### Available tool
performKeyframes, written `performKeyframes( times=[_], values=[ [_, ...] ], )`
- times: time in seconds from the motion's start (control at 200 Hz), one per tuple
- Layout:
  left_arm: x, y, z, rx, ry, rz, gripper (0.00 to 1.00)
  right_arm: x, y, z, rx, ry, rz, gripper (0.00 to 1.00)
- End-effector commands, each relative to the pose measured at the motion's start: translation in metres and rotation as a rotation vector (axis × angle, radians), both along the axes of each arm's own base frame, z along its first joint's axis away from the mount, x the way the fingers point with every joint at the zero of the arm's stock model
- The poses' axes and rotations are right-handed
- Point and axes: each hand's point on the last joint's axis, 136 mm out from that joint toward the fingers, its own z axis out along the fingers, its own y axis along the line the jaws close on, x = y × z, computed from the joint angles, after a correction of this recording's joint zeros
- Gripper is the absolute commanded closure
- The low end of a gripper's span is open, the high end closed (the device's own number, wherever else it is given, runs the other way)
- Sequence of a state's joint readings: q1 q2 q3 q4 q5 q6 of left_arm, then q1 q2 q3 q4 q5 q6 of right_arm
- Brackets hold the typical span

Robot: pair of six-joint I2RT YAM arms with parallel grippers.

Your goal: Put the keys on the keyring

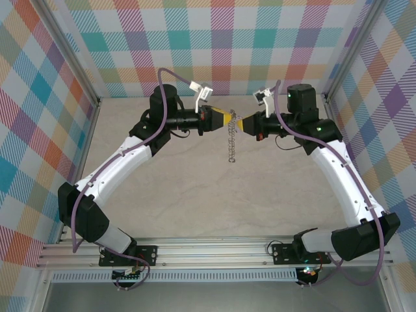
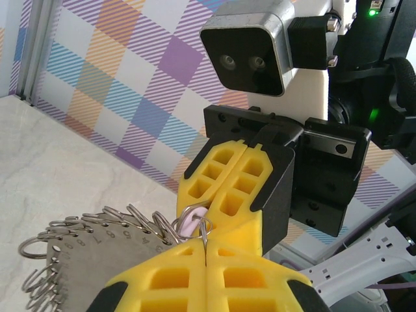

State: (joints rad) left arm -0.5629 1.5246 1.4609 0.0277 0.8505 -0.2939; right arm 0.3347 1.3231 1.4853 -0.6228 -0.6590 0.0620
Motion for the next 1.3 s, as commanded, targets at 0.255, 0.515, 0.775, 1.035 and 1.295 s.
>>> performKeyframes(
  times=[0.255,0.515,0.775,1.035,1.295],
  values=[
    [-0.013,0.003,0.019,-0.036,-0.072,-0.028,1.00,-0.004,0.000,0.018,0.014,-0.044,0.028,1.00],
    [-0.013,0.002,0.017,-0.034,-0.067,-0.033,1.00,-0.004,0.007,0.038,0.051,-0.062,0.072,1.00],
    [-0.013,0.001,0.017,-0.034,-0.064,-0.035,1.00,0.000,0.006,0.037,0.031,-0.068,0.059,1.00],
    [-0.005,0.002,0.006,-0.008,-0.037,0.004,1.00,-0.003,0.004,0.028,0.028,-0.036,0.042,1.00],
    [0.007,0.003,-0.019,0.035,0.008,0.063,0.64,0.002,0.006,0.003,0.024,0.058,0.028,1.00]
  ],
)
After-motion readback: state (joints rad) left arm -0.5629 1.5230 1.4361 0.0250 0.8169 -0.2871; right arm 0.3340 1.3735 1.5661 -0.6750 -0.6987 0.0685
